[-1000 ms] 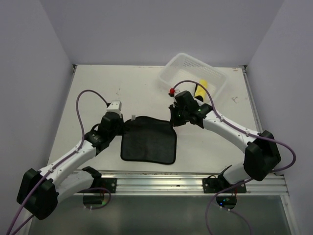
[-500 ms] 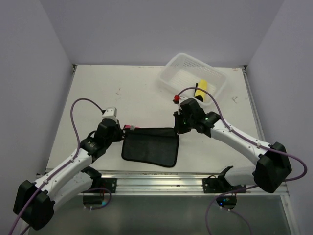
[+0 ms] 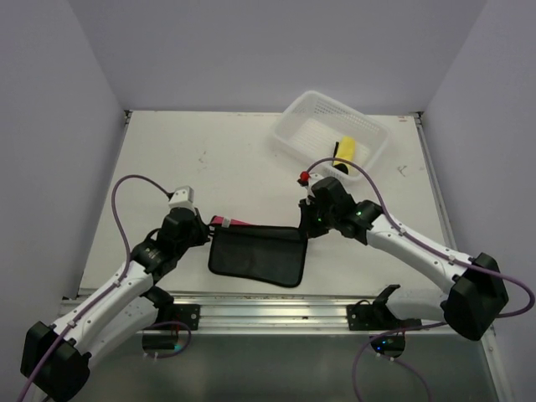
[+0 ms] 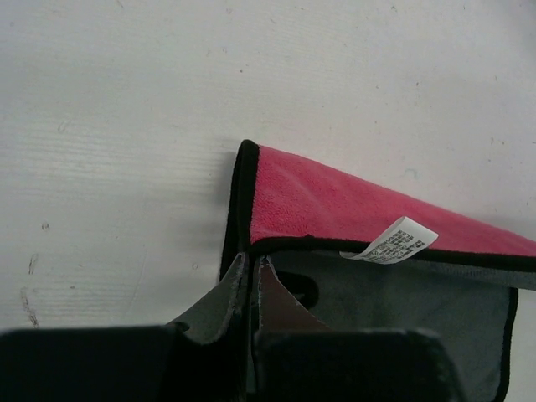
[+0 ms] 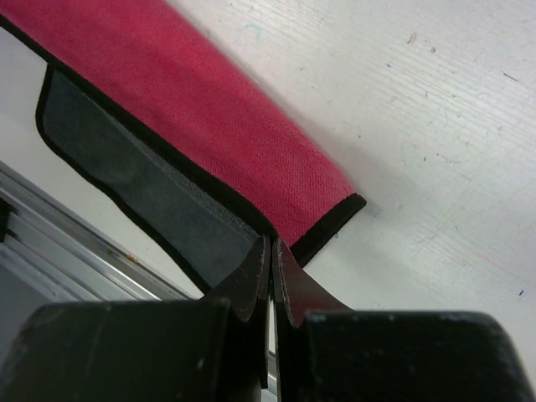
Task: Roll the towels
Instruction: Fold the towel
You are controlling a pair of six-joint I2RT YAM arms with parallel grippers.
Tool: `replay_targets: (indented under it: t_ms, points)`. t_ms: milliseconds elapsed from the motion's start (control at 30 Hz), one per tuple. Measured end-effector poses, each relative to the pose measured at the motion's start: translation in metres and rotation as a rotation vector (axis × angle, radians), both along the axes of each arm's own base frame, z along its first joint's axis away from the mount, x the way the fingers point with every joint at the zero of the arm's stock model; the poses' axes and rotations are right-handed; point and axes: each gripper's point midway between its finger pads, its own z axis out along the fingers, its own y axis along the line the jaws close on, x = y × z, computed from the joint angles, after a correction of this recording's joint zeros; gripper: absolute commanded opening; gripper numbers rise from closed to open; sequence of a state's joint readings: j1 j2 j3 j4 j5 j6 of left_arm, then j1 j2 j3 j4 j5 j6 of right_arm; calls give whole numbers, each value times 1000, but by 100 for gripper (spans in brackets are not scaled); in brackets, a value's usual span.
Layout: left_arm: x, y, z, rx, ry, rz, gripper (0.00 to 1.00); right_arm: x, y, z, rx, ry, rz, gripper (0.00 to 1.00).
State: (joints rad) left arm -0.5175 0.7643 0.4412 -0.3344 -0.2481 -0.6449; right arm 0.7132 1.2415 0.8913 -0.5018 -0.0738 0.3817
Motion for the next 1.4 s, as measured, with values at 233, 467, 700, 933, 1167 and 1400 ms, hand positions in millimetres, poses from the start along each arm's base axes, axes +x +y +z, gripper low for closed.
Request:
replay_targets:
  t_ms: [233, 467, 700, 933, 1167, 1400]
  points:
    - [-4, 4, 10, -44, -20, 41, 0, -3, 2, 17, 41, -42, 10, 0]
    - [-6, 4, 22, -93, -55, 59, 0, -18, 1, 6, 38, -14, 39, 0]
    - [-11, 2, 33, -158, -83, 70, 0, -28, -3, 6, 56, -14, 47, 0]
    - [-16, 1, 26, -189, -58, 82, 0, -40, -2, -2, 67, 19, 75, 0]
    - [-25, 2, 7, -218, 13, 120, 0, -49, 0, -7, 70, 44, 101, 0]
    - [-34, 1, -10, -235, 77, 142, 0, -60, -1, -20, 64, 78, 124, 0]
